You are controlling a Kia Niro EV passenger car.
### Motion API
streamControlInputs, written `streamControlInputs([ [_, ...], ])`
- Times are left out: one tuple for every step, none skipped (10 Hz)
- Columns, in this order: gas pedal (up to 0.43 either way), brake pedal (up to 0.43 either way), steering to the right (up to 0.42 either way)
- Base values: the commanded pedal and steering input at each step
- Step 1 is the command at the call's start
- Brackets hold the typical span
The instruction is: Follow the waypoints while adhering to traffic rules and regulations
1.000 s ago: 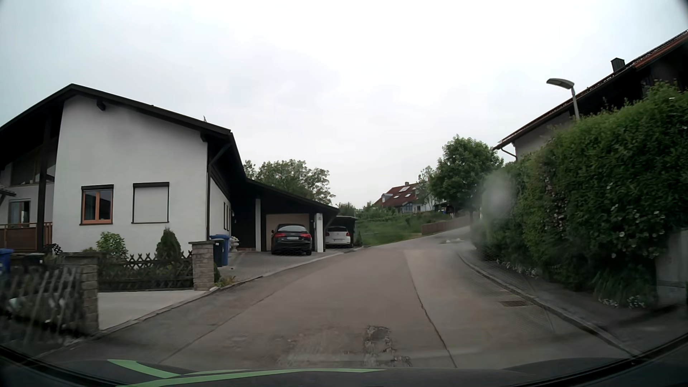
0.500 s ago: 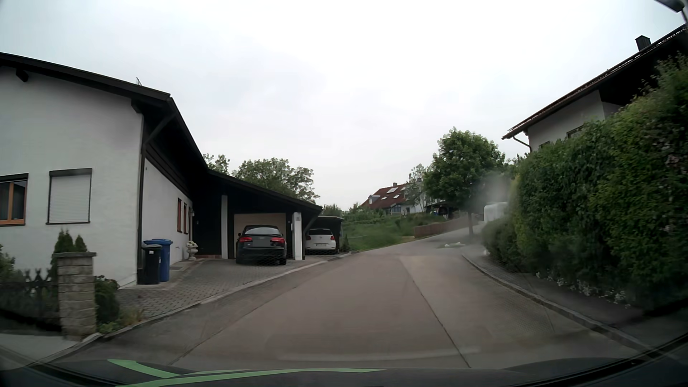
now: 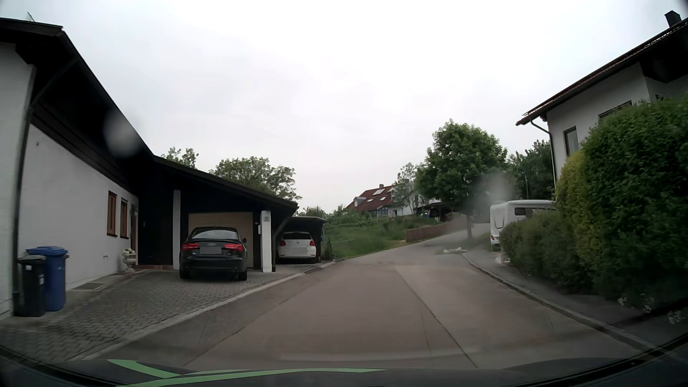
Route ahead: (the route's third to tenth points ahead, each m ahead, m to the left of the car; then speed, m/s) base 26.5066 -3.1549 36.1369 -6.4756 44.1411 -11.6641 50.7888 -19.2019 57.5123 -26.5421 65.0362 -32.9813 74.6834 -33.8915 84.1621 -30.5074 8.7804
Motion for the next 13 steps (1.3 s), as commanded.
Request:
streamControlInputs([
  [0.110,0.000,0.036],
  [0.110,0.000,0.036],
  [0.110,0.000,0.037],
  [0.110,0.000,0.036],
  [0.110,0.000,0.036],
  [0.110,0.000,0.036],
  [0.110,0.000,0.036],
  [0.110,0.000,0.036],
  [0.110,0.000,0.036],
  [0.110,0.000,0.036],
  [0.110,0.000,0.036],
  [0.110,0.000,0.036],
  [0.110,0.000,0.036],
])
